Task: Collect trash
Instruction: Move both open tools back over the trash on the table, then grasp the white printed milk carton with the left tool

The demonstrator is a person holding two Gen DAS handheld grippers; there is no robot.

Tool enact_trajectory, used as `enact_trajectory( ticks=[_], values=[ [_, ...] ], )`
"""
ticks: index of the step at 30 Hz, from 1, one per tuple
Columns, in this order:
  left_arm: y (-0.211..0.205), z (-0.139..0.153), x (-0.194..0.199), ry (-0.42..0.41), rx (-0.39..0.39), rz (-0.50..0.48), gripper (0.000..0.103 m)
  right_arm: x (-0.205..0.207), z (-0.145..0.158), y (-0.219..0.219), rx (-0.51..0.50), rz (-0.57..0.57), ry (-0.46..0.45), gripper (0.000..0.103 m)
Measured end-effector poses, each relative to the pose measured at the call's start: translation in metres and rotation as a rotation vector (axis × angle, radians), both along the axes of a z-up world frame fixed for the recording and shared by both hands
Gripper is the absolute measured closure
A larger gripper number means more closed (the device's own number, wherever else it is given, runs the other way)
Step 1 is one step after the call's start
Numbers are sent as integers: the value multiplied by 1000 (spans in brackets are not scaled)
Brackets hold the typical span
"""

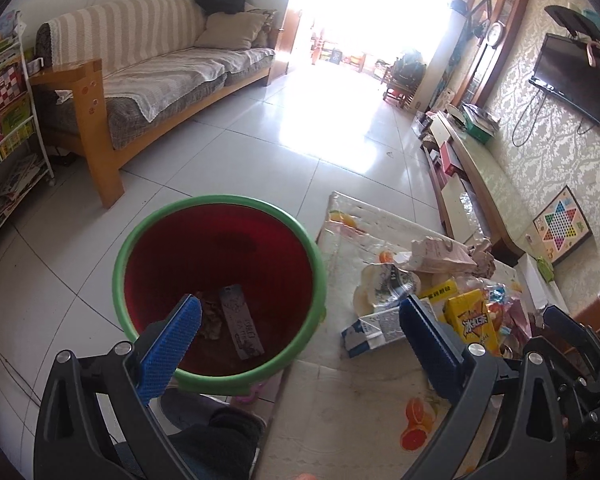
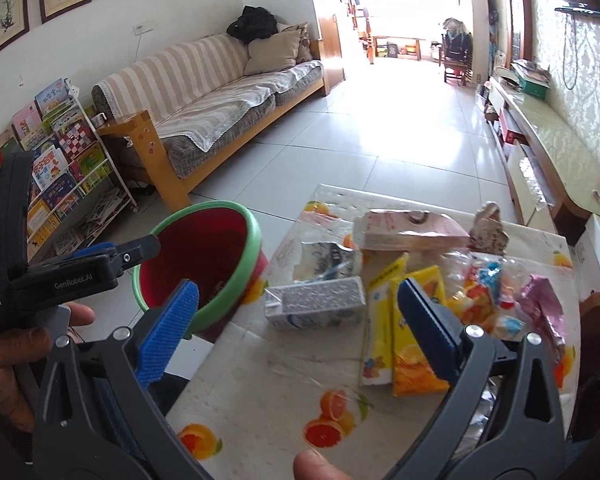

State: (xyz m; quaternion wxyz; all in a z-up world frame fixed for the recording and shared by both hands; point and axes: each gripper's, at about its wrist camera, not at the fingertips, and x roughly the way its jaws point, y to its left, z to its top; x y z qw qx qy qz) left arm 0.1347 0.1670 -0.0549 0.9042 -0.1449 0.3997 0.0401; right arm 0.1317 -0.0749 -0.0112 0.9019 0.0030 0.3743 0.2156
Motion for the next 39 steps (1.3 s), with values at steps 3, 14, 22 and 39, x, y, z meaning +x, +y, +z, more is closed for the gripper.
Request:
enact_trajectory(
  ticks=[3, 14, 22, 39],
  values=[
    [-34, 1, 1, 2, 3, -68, 8, -13, -1, -37, -4, -58, 4, 5],
    [-147, -11, 5, 34, 18, -265, 8, -39, -15, -163, -47, -281, 33, 5],
    [-158, -34, 26, 91, 143, -274, 8, -36, -41, -197, -47, -312, 78, 5],
    [-147, -111, 108, 330, 406, -461, 8, 0, -82, -193, -53, -318, 154, 5]
  ],
)
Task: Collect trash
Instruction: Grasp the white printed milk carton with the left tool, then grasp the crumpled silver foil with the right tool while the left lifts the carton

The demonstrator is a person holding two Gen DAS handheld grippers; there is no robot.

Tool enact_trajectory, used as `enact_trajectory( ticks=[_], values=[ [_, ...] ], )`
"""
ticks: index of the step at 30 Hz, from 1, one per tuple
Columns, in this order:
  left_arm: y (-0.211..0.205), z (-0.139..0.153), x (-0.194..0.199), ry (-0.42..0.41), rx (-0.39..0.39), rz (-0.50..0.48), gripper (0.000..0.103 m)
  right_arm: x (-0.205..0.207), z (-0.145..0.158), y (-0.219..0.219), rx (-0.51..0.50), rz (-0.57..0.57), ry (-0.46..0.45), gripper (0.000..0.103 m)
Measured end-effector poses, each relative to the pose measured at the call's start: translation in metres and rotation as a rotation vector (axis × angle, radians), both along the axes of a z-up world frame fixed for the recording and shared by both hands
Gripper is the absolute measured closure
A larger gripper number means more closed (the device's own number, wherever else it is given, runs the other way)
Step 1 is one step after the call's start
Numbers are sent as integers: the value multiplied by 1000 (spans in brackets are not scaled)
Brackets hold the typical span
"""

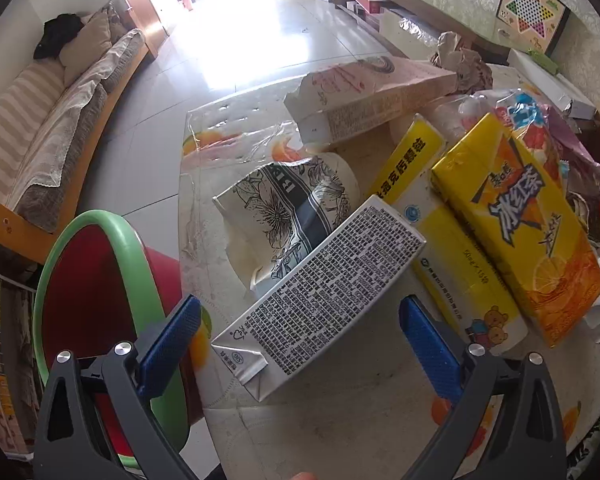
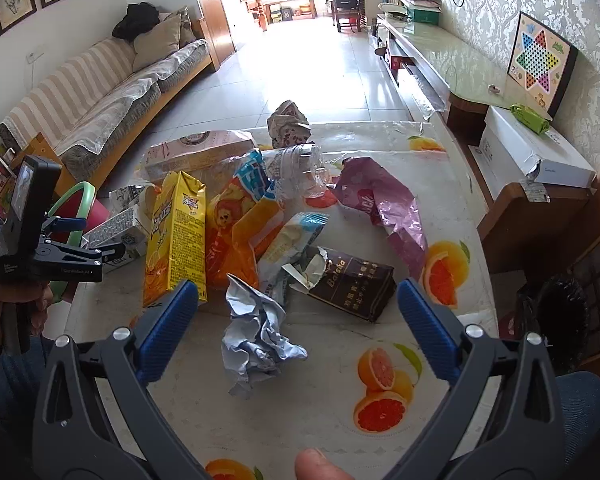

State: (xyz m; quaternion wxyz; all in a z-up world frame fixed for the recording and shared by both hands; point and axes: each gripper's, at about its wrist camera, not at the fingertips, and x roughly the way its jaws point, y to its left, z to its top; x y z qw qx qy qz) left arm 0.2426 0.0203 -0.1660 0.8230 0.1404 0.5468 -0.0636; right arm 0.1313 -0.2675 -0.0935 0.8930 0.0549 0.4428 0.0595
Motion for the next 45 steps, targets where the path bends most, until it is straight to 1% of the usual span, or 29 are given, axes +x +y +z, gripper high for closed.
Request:
enact_trajectory(
  ticks=[2, 5, 6, 10, 12, 13, 14, 15, 19, 23, 25, 26, 27, 30, 31, 38, 42, 45],
  values=[
    [2, -8, 3, 32, -4, 2, 8, 2, -3, -1, -4, -3, 7, 5],
    [1, -12, 0, 59, -44, 6, 11, 6, -7, -1, -4, -7, 20, 5],
    [0, -12, -3, 60, -54, 5, 16, 7, -9, -1, -3, -6, 23, 5],
    [-3, -8, -14, 70, -125, 30, 26, 10, -15, 1, -9, 1, 34, 5],
    [-3, -8, -20, 80, -152, 46, 41, 11, -19, 1, -14, 5, 39, 5],
    [-3, -8, -23, 89, -167, 52, 47, 11, -20, 1, -16, 6, 43, 5],
    [-4, -9, -26, 100, -184, 52, 57, 12, -22, 2, -19, 6, 46, 5],
    [-6, -10, -29, 105, -195, 50, 61, 12, -24, 2, -21, 7, 49, 5],
    [-19, -9, -41, 96, -208, 39, 63, 13, -28, 3, -23, 7, 58, 5],
    [-18, -11, -40, 89, -220, 57, 57, 15, -28, 3, -21, 10, 56, 5],
    [-19, -12, -39, 85, -227, 59, 60, 17, -30, 2, -21, 7, 61, 5],
    [-19, -12, -40, 83, -230, 57, 65, 17, -32, 1, -23, 7, 65, 5],
    [-18, -12, -40, 80, -234, 56, 66, 18, -33, 1, -24, 5, 68, 5],
    [-16, -8, -42, 69, -251, 62, 67, 21, -38, -1, -33, 4, 77, 5],
    [-10, -6, -40, 66, -260, 63, 67, 22, -39, -1, -35, 4, 79, 5],
    [-6, 12, -61, 21, -288, 64, 67, 23, -40, -12, -56, -1, 81, 5],
    [1, 20, -71, 6, -312, 71, 67, 13, -34, -10, 20, 43, 95, 5],
    [-1, 21, -75, -1, -324, 79, 67, 6, -35, 4, 19, 87, 109, 5]
  ],
)
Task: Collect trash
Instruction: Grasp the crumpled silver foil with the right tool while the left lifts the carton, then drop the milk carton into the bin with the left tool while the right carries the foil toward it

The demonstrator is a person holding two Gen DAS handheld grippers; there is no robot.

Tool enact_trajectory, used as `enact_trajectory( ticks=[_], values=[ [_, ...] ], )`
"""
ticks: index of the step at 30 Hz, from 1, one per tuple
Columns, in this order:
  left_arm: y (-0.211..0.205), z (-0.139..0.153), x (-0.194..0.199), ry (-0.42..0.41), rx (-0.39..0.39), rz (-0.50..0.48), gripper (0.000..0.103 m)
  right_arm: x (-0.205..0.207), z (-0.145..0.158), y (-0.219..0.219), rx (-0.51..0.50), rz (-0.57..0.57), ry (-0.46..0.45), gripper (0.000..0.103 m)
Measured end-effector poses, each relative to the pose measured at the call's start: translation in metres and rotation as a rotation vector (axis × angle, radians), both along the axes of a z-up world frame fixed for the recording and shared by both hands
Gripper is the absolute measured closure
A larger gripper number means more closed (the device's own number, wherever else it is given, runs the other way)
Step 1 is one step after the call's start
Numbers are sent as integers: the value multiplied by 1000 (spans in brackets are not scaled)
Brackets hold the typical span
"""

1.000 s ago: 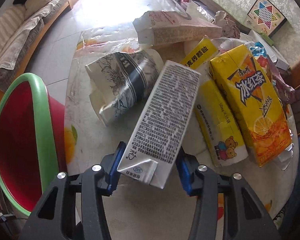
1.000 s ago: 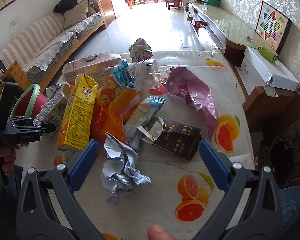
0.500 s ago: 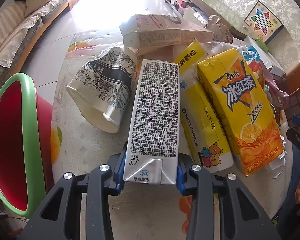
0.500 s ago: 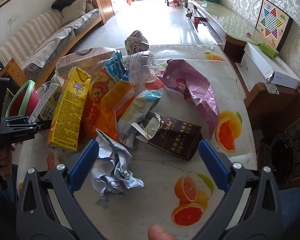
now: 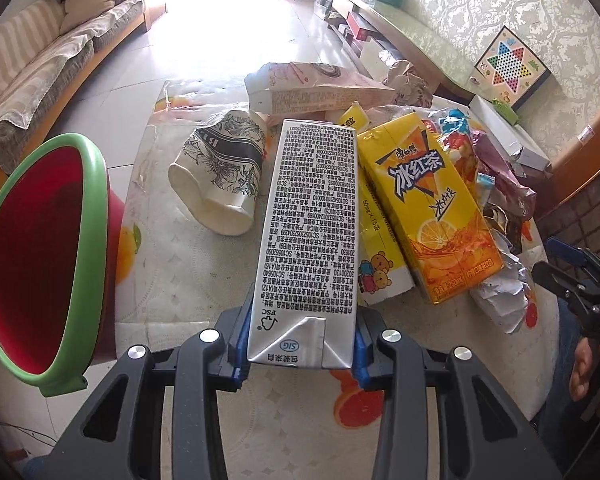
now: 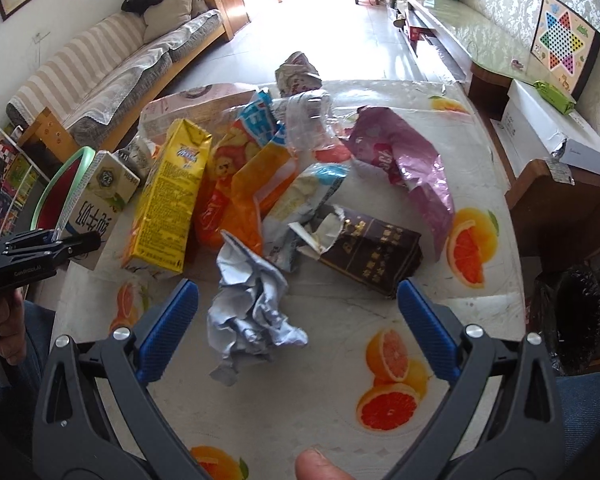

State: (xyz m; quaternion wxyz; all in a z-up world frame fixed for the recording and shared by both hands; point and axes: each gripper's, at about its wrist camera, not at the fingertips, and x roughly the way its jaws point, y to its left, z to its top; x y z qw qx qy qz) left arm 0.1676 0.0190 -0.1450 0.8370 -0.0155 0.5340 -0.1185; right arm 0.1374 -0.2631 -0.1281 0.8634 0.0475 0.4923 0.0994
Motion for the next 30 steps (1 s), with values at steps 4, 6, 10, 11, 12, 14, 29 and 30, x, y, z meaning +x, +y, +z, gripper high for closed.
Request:
enact_trajectory(
  ticks=[4, 6, 10, 11, 12, 14, 29, 30],
  values=[
    [3, 0, -4, -7, -18, 14, 67, 0, -12, 17, 9, 23, 52, 7],
    [4, 0, -5, -8, -24, 18, 67, -1, -17, 28, -7, 52, 53, 12],
    [7, 0, -10, -13, -33, 27, 67, 5, -30, 41, -33, 68, 74, 30],
    [8, 1, -11, -15, -34, 29, 67, 6, -33, 42, -44, 70, 78, 35],
    [9, 2, -12, -17, -36, 30, 67, 6, -36, 44, -45, 72, 86, 41],
    [10, 5, -15, -23, -40, 31, 67, 5, -38, 44, -40, 75, 97, 52],
    [28, 43, -47, -117, -50, 82, 67, -44, 32, 50, -22, 88, -41, 59],
    [30, 46, -48, -126, -48, 89, 67, -44, 38, 52, -22, 92, -57, 59]
  ],
)
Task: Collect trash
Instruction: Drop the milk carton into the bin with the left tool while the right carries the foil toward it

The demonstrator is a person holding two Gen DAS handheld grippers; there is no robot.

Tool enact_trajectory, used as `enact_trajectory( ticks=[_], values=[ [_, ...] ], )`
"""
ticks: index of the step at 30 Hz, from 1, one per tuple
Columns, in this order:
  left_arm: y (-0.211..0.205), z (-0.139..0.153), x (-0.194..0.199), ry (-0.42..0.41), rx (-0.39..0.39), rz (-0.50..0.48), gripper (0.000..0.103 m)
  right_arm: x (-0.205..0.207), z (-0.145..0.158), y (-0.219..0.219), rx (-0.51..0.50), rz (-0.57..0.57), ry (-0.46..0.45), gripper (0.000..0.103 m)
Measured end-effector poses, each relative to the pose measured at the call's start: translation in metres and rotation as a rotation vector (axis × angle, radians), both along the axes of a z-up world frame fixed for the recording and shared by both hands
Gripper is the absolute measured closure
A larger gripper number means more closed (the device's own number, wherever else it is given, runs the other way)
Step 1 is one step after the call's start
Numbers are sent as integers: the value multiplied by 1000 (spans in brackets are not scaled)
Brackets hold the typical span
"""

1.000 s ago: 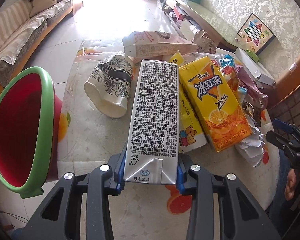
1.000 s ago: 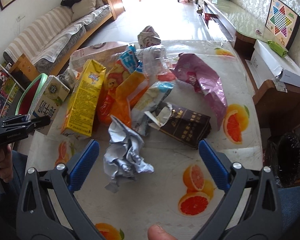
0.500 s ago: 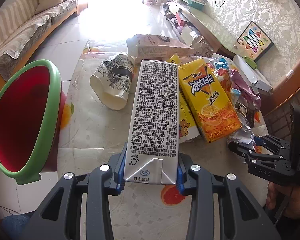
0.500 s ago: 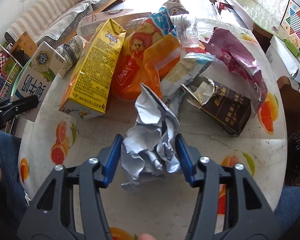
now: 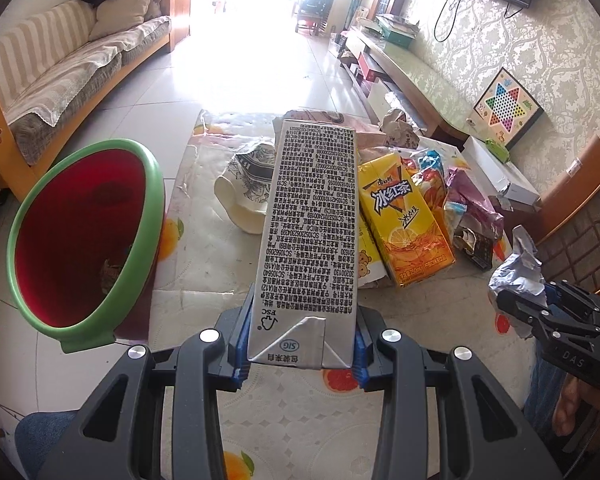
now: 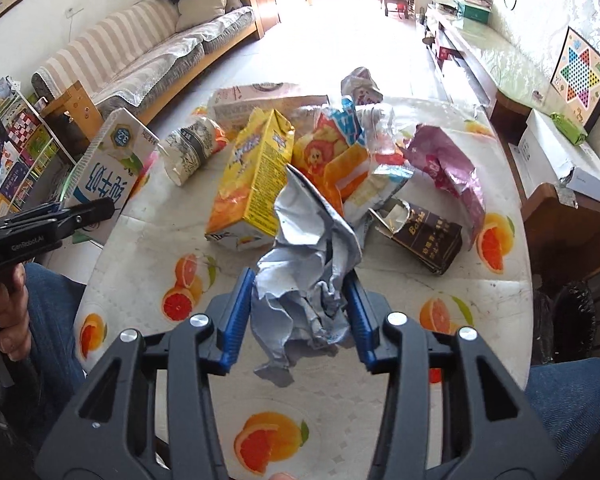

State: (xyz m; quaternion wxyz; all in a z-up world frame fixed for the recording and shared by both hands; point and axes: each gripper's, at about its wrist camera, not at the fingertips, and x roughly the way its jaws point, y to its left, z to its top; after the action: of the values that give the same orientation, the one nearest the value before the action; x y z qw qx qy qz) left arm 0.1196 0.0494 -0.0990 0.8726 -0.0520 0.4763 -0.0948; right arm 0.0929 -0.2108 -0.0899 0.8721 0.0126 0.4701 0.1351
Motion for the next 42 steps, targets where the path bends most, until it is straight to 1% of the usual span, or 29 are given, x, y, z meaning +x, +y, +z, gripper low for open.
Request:
enact_trajectory(
  ticks=[3, 8, 12, 16, 21, 27, 33, 38, 40, 41, 42],
  values=[
    [9, 12, -4, -31, 1, 29, 67, 0, 15, 7, 16, 18, -37, 59],
    [32, 31, -4, -81, 11, 94, 67, 9, 34, 33, 42, 63, -86, 59],
    [62, 41, -2, -100, 25, 160, 67, 13, 44, 63, 52, 114, -111, 59],
    [101, 43, 0, -102, 26, 241, 67, 20, 48, 92, 64, 161, -123, 59],
    [145, 40, 3, -93, 25, 330, 67, 31, 51, 130, 75, 227, -134, 59],
    [183, 24, 18, -54, 20, 385, 67, 44, 56, 179, 86, 307, -158, 59],
    [200, 13, 35, -33, 3, 400, 67, 56, 59, 209, 86, 343, -161, 59],
    [203, 9, 44, -23, 29, 403, 66, 63, 55, 225, 84, 356, -151, 59],
    [203, 7, 47, -14, 55, 405, 64, 66, 54, 231, 79, 364, -148, 59],
    [204, 5, 48, -11, 59, 411, 55, 66, 54, 234, 77, 367, -147, 59],
    [205, 5, 48, -12, 57, 412, 42, 68, 54, 237, 73, 369, -147, 59]
  ],
)
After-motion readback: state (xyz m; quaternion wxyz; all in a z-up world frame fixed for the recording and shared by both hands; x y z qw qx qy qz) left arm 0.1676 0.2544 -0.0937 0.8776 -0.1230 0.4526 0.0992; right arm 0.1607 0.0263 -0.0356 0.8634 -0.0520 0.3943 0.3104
